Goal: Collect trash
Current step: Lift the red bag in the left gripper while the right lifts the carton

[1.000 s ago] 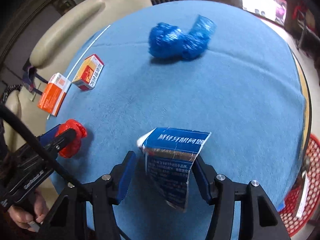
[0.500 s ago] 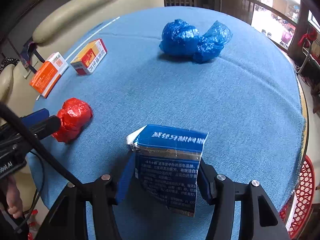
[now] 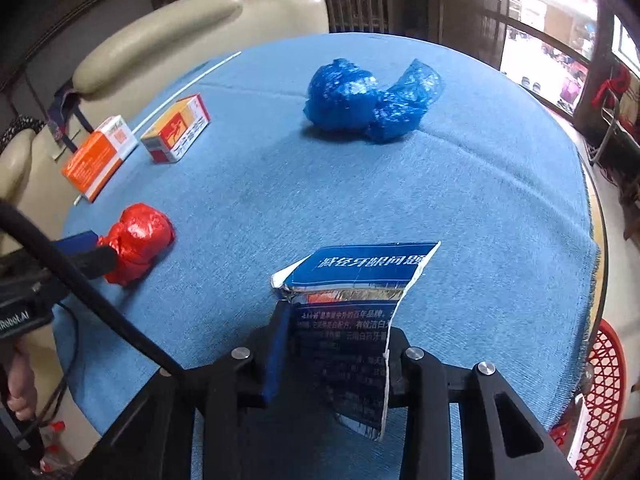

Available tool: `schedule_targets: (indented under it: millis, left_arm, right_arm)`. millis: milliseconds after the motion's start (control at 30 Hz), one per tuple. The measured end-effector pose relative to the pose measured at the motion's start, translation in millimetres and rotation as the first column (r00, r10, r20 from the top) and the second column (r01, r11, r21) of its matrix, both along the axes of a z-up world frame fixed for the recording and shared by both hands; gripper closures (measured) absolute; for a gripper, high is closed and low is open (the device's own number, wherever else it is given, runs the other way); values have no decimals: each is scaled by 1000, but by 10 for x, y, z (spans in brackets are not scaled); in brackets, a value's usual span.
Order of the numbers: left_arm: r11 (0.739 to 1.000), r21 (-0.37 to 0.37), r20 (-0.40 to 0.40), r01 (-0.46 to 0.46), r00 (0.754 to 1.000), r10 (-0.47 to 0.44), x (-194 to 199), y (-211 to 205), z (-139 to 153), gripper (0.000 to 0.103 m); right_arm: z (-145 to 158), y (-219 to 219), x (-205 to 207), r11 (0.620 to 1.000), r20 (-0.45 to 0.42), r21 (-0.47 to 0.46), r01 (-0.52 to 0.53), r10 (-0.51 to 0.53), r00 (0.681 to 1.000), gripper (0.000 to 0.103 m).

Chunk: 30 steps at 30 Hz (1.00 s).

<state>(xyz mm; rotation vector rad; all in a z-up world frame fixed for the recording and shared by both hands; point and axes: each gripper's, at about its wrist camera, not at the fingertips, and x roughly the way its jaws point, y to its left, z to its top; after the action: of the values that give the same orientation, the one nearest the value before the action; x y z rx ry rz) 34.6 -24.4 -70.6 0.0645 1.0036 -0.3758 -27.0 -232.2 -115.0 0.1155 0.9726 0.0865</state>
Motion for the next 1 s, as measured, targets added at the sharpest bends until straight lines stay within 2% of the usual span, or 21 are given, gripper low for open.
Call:
schedule_targets:
  millis: [267, 433, 600, 1000]
  left_arm:
    - [1000, 6, 10, 20, 1000, -20, 55, 10, -106, 44]
    - [999, 0, 1, 44, 999, -44, 127, 8, -168, 44]
    - [997, 2, 19, 78, 997, -78, 209, -17, -155, 50]
    - [994, -7, 58, 109, 992, -109, 421, -21, -12, 55]
  right_arm:
    - [69, -79, 25, 996, 45, 89, 27, -31, 999, 64]
    - [105, 25, 102, 997, 81, 72, 13, -18, 997, 64]
    - [172, 75, 181, 999, 113, 34, 4, -8, 994, 64]
    - [177, 179, 481, 1000, 106, 19, 2, -4, 994, 64]
